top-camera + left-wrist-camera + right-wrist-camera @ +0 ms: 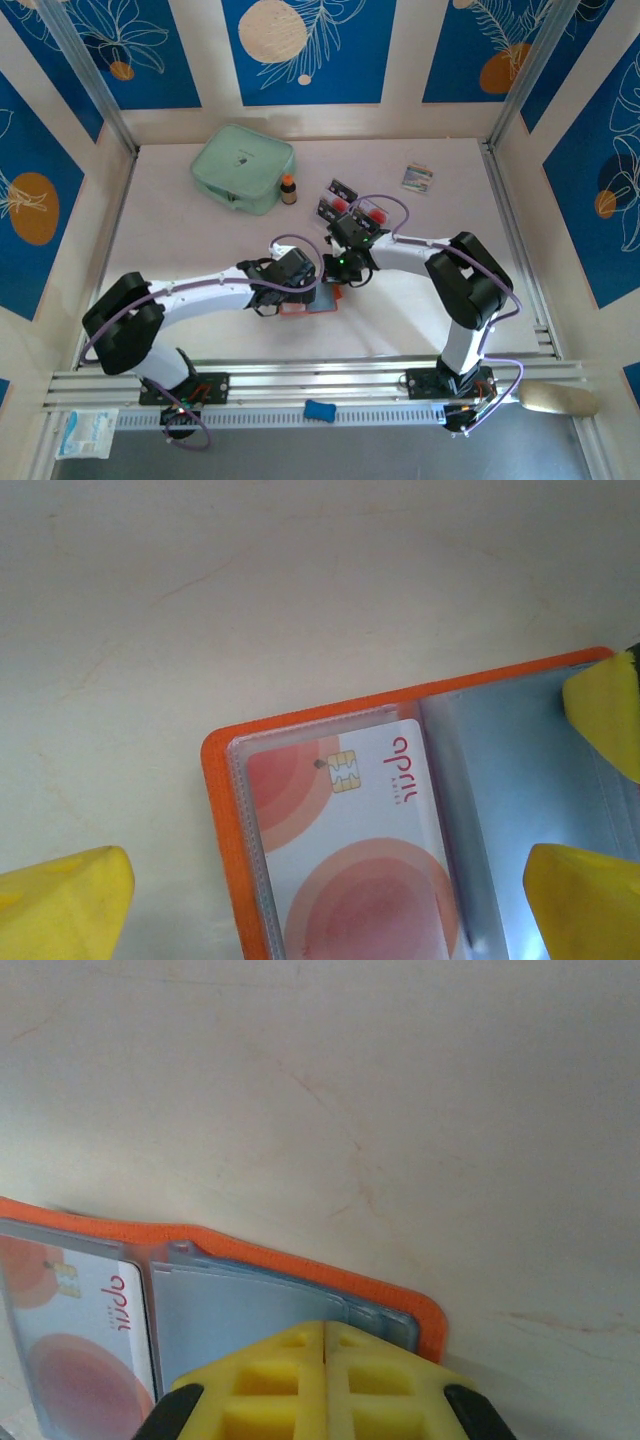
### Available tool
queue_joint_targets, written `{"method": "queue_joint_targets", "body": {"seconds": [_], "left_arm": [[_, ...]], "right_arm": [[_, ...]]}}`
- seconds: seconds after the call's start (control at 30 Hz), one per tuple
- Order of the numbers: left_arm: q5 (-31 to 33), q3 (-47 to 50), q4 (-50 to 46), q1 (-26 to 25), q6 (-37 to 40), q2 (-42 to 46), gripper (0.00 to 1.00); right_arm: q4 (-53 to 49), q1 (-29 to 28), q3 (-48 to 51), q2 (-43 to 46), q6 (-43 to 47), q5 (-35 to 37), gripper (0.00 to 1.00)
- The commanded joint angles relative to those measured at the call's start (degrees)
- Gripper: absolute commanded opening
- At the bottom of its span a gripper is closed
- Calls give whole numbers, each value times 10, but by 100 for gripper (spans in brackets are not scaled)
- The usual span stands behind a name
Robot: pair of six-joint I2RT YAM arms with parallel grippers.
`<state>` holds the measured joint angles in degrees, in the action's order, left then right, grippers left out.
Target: Put the credit cards into the card holder
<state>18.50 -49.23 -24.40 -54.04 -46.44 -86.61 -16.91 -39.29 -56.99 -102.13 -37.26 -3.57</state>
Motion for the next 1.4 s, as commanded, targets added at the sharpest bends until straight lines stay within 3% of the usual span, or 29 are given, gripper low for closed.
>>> {"method": "queue_joint_targets", "body": {"seconds": [0.0,0.9,1.13,1.37], "left_arm": [[15,-8,0,-5,7,-11,100],[44,29,3,-5,-3,-48,100],[42,38,12,-5,-6,-46,100],[42,45,16,-5,-8,-43,100]], "right_arm": [[3,-12,11,-13,-11,-21,0],[3,-16,15,26,-36,-25,0],[20,-17,38,41,-64,-24,17],[43,-20,45,16,-81,-40,22]]}}
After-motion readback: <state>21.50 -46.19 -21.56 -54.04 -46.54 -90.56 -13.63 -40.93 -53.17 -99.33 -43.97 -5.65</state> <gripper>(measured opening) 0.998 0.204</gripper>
